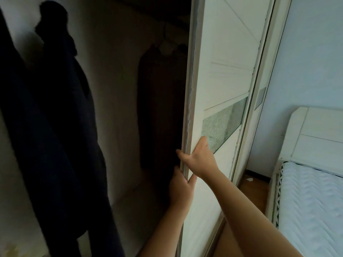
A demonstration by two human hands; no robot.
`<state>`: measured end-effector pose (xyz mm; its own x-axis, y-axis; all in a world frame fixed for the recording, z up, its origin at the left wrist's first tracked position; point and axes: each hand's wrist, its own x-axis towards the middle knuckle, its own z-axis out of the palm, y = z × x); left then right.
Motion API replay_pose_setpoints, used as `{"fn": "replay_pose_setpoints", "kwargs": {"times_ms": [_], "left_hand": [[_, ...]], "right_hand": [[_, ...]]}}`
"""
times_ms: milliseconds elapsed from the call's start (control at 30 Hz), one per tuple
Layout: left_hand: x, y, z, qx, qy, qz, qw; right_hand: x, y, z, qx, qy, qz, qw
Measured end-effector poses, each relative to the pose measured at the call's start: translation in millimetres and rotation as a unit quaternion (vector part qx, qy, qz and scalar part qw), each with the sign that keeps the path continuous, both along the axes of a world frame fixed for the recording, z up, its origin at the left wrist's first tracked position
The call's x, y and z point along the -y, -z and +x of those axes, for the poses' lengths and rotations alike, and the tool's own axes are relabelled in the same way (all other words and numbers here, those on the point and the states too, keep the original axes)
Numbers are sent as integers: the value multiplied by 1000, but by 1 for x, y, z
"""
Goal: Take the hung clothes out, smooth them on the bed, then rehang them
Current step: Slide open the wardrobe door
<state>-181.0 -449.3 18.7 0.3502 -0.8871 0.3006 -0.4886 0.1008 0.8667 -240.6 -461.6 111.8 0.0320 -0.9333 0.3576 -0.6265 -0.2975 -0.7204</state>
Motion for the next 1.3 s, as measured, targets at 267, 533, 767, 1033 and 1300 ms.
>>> {"fn": "replay_pose_setpoints", "kwargs": {"times_ms": [267, 533, 767, 1033, 1300], "left_hand": [[73, -7, -43, 86, 1, 14, 996], [131, -17, -74, 241, -27, 51, 969], [166, -19, -91, 234, -15, 70, 970], [200, -14, -107, 259, -10, 57, 964], [214, -11, -115, 247, -2, 44, 968]], "right_hand": [[80, -2, -48, -26, -6, 7, 1000], [151, 0, -87, -51, 7, 22, 998], [187, 3, -107, -51, -1, 5, 999], [218, 3, -122, -53, 2, 16, 998], [235, 9, -128, -47, 7, 4, 999]]}}
